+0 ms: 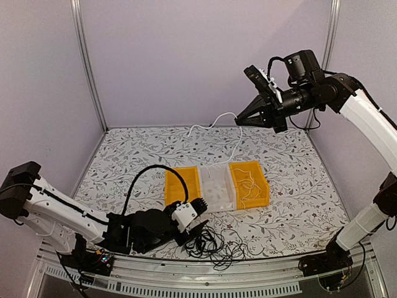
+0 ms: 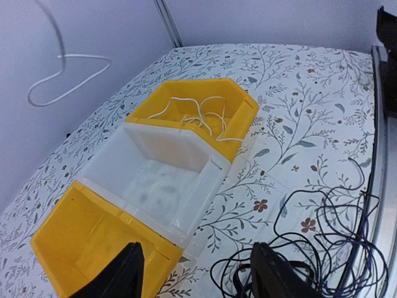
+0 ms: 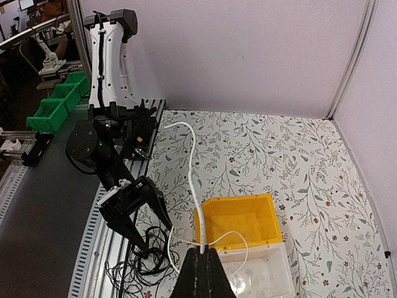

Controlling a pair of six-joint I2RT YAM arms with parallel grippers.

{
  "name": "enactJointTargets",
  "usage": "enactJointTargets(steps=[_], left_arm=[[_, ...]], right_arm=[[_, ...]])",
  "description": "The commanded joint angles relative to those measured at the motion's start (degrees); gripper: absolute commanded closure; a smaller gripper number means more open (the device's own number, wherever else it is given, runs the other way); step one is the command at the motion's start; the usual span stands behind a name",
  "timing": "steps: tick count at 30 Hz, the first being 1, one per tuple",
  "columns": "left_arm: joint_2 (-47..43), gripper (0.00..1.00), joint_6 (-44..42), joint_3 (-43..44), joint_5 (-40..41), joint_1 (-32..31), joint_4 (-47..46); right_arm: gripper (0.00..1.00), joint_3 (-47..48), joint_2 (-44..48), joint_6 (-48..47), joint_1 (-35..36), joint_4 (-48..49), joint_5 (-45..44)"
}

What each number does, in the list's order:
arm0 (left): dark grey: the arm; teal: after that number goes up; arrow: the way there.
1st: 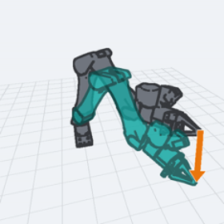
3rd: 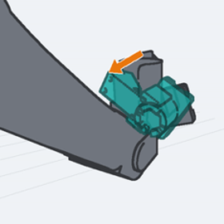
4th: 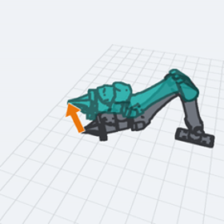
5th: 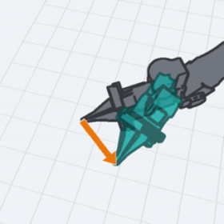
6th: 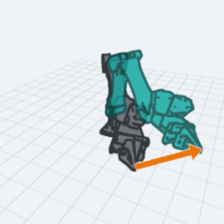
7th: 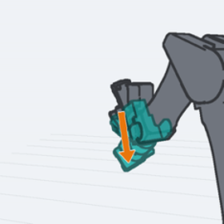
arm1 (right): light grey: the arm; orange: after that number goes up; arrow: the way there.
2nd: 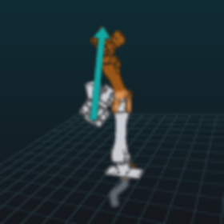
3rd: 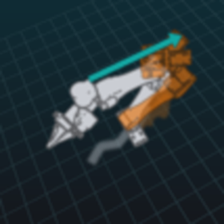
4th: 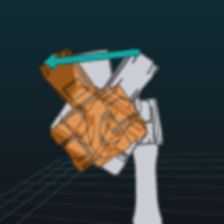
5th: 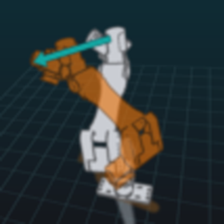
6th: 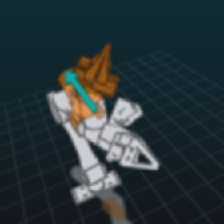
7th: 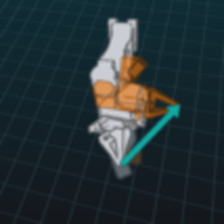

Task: Untangle the cables

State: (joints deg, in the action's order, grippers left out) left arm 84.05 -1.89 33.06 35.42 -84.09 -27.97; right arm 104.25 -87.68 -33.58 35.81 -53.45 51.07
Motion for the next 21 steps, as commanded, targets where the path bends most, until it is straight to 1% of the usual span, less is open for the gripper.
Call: enactJointTargets(steps=[1, 6, 11, 14, 18, 21], left_arm=[[-2.48, 0.39, -0.89, -0.85, 2.57, 2.43, -7.26], [-2.97, 0.41, 0.72, -0.88, 0.20, 4.92, -9.57], [-0.51, 0.42, -2.08, 0.70, -1.90, 5.82, -13.61], [2.16, 0.43, -4.30, 2.32, -4.95, 5.87, -16.05], [7.42, 0.43, -6.15, 4.77, -1.47, 6.59, -20.52], [9.68, 0.44, -5.82, 5.71, -2.22, 8.41, -22.45]], right_arm=[[1.00, -0.01, 2.07, 1.14, -0.23, 1.73, -1.38], [1.00, 0.21, 2.53, 1.58, -0.29, 2.02, -1.76], [1.00, 0.34, 2.86, 1.66, -0.22, 1.97, -2.06], [1.00, 0.55, 2.86, 1.76, -0.26, 1.94, -1.47], [1.00, 1.17, 2.53, 1.79, -0.26, 1.46, -1.15], [1.00, 1.38, 2.45, 1.77, -0.22, 1.31, -1.06]])
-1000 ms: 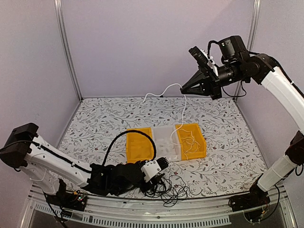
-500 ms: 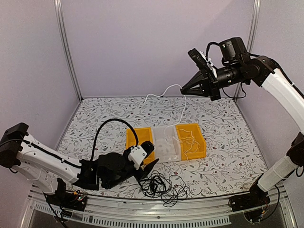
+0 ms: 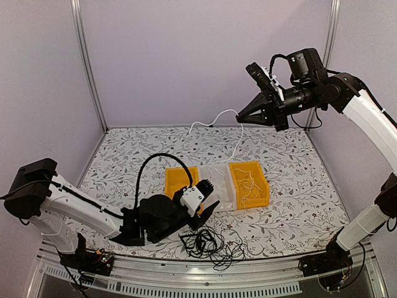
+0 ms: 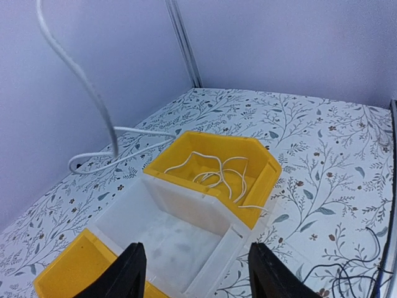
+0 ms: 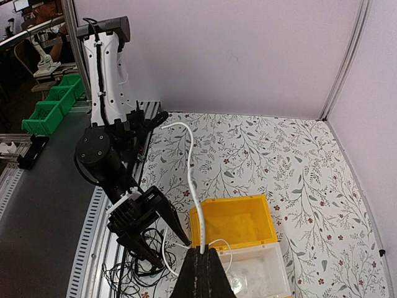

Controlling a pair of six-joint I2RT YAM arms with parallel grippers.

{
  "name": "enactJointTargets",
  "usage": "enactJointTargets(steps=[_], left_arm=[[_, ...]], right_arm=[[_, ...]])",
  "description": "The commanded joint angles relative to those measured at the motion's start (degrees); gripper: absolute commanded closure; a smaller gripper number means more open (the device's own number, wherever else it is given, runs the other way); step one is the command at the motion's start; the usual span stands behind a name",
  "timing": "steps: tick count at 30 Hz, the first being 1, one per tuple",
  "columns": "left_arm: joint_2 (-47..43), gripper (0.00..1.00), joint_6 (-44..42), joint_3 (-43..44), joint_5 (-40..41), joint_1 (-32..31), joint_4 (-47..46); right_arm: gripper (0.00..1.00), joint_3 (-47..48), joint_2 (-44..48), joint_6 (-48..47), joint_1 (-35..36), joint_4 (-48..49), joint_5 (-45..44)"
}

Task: Untangle the cables

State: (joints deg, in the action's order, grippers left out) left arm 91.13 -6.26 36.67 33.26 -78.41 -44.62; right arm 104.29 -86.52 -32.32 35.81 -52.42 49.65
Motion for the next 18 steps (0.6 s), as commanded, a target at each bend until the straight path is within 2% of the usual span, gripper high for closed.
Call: enactJointTargets(steps=[1, 7, 13, 16, 18], left_arm=[[2.95, 0.45, -0.84, 2.29, -1.09, 3.46, -5.81], [3.40, 0.47, 3.24, 2.88, -6.32, 7.21, -6.78], [5.16, 0.47, -0.06, 4.33, -9.88, 7.48, -9.69], [6.05, 0.56, -2.11, 4.36, -11.83, 7.52, -12.30], [6.68, 0.73, -2.68, 4.66, -12.78, 7.86, -13.21]], right_arm=[[1.00, 1.40, 1.27, 0.53, -0.22, 0.24, 0.28], [1.00, 1.54, 1.70, 0.65, -0.24, 0.13, 0.19], [1.00, 0.84, 2.14, 0.66, -0.23, 0.18, 0.40], [1.00, 1.14, 2.01, 0.61, -0.25, 0.19, 0.84], [1.00, 1.62, 1.85, 0.62, -0.22, 0.05, 0.89]])
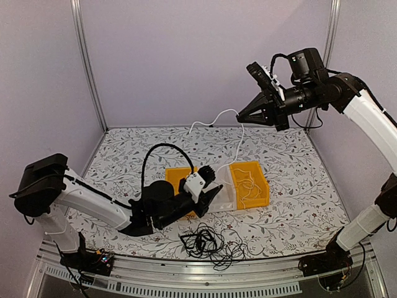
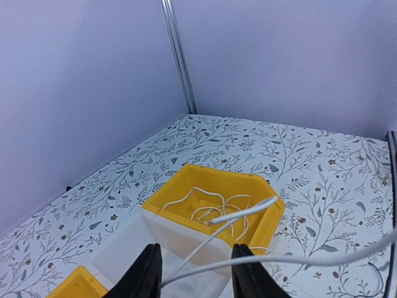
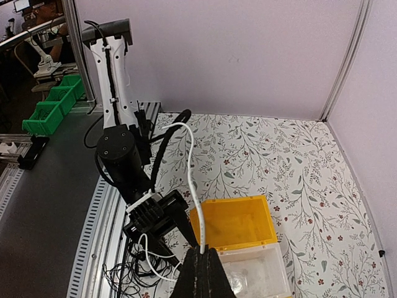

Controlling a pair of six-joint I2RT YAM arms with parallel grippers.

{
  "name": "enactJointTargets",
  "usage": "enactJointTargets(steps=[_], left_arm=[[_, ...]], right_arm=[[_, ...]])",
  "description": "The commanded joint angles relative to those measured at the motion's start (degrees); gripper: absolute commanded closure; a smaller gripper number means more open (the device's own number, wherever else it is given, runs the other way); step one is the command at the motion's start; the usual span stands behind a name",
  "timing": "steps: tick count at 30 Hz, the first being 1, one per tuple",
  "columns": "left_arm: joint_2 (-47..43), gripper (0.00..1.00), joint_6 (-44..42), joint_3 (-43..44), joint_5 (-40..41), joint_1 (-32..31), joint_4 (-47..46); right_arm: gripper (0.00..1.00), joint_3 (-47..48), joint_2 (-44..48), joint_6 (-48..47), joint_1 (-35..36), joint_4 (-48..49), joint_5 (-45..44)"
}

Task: Untangle the cables

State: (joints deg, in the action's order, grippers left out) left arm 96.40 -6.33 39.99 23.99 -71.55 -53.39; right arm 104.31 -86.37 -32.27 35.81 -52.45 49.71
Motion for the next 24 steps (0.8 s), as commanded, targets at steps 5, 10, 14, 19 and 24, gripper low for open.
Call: enactJointTargets(steps=[5, 10, 14, 19, 24], left_arm=[[2.85, 0.97, -2.22, 1.38, -4.69, 2.17, -7.49], [4.02, 1.00, -0.18, 0.68, -6.22, 2.74, -9.07], [6.00, 1.00, 2.67, -0.11, -6.38, 2.26, -7.47], [7.40, 1.00, 2.48, -1.92, -2.70, 0.43, -5.87], [7.40, 1.00, 4.04, -2.63, -3.07, 0.38, -5.28]], right_arm=[[1.00, 1.88, 1.79, 0.43, -0.22, -0.12, 0.58], [1.00, 1.46, 2.66, 0.41, -0.45, 0.67, -0.61], [1.00, 4.89, 3.68, 1.94, -4.83, 3.33, -1.57], [1.00, 5.20, 5.55, 3.20, -9.80, 9.52, -8.74], [1.00, 1.22, 5.88, 7.63, -13.94, 14.99, -9.04]])
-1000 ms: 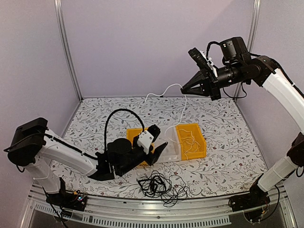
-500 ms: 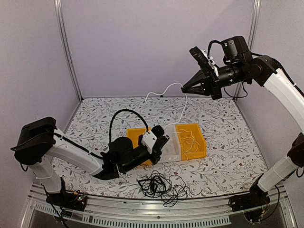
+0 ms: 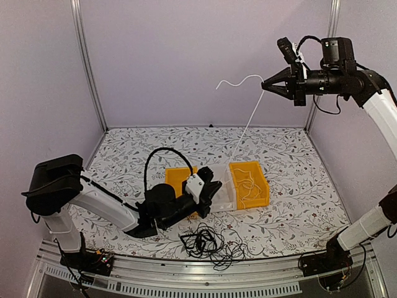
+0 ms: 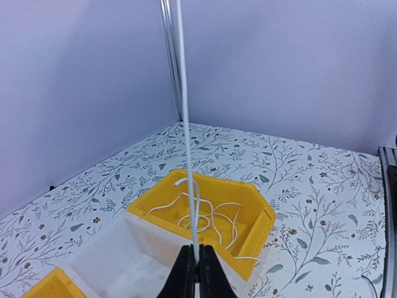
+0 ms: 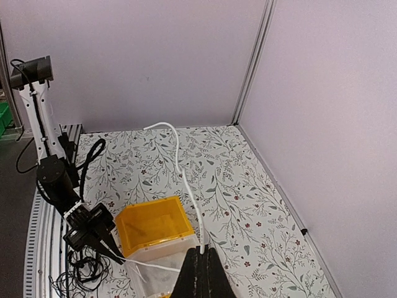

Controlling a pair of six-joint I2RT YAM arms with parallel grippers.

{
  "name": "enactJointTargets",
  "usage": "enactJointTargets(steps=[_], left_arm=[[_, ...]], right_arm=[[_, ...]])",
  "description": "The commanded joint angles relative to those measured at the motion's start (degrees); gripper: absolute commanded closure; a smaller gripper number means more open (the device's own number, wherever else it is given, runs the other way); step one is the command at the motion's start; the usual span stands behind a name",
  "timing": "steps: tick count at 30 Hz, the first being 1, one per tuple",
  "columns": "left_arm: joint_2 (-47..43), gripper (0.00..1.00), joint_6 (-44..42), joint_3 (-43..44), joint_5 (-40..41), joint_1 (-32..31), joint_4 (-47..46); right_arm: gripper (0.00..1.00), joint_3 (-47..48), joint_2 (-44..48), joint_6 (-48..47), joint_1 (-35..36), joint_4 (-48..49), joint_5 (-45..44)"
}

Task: Untangle the cables

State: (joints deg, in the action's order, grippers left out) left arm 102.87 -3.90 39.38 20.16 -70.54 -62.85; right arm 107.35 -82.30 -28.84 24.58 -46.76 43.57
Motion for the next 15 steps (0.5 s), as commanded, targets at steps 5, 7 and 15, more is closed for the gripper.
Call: enactJointTargets(steps=[5, 7, 15], left_arm=[[0.39, 1.00, 0.27, -0.84, 0.60, -0.67, 4.05], [0.23, 1.00, -0.71, 0.59, 0.62, -0.58, 4.09], [4.97, 1.00, -1.48, 13.71, -0.76, 0.02, 8.65]], right_arm=[[1.00, -7.92, 2.18, 4.99, -3.18, 11.78, -5.02], [1.00, -11.53, 2.69, 4.93, -3.34, 12.72, -5.92], [1.00, -26.41, 2.14, 2.63, -3.33, 13.26, -10.26]])
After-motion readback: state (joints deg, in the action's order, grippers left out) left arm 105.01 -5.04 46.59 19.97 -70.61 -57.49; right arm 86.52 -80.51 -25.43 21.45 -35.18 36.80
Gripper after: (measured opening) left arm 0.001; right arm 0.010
